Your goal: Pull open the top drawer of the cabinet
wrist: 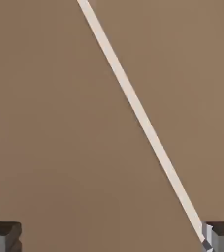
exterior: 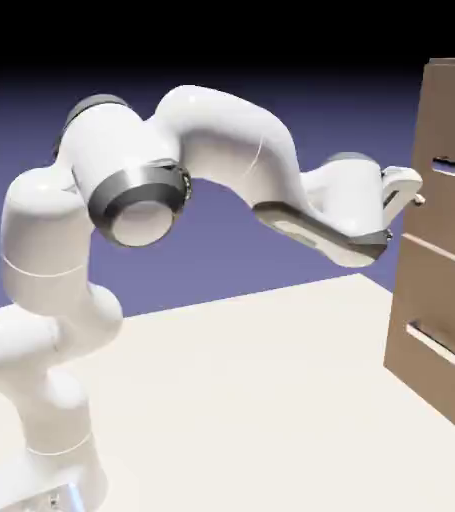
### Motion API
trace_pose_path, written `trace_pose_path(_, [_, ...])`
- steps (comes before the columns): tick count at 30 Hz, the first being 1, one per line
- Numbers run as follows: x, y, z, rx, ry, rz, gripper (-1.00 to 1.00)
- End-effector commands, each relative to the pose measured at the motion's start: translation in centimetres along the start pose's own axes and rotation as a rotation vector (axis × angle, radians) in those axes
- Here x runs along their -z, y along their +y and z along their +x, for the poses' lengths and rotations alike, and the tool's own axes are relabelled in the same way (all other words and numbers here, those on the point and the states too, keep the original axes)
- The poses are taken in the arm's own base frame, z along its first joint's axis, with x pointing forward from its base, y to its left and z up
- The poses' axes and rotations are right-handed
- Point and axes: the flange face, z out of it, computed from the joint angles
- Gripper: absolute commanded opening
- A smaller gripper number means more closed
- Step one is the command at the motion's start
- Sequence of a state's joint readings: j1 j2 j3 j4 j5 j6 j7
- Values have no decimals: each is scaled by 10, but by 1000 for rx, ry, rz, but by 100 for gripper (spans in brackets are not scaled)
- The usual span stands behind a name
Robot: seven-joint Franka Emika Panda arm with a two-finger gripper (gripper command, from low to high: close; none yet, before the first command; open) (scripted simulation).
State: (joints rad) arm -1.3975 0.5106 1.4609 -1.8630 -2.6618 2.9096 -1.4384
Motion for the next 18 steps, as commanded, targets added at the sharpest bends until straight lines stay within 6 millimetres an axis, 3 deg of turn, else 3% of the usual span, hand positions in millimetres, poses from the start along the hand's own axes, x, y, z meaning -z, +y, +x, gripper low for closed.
trace_pose_path(1, [1, -13, -4, 57, -27, 18, 0])
trace_pose_path(5, [10, -69, -18, 287, -123, 114, 0])
trace_pose_path(6, [11, -75, -20, 310, -132, 126, 0])
trace_pose_path(15, [-38, -81, -27, 310, -132, 126, 0])
trace_pose_path(16, [-38, -81, -27, 310, -132, 126, -100])
trace_pose_path(18, [-31, -80, -26, 310, -132, 126, -100])
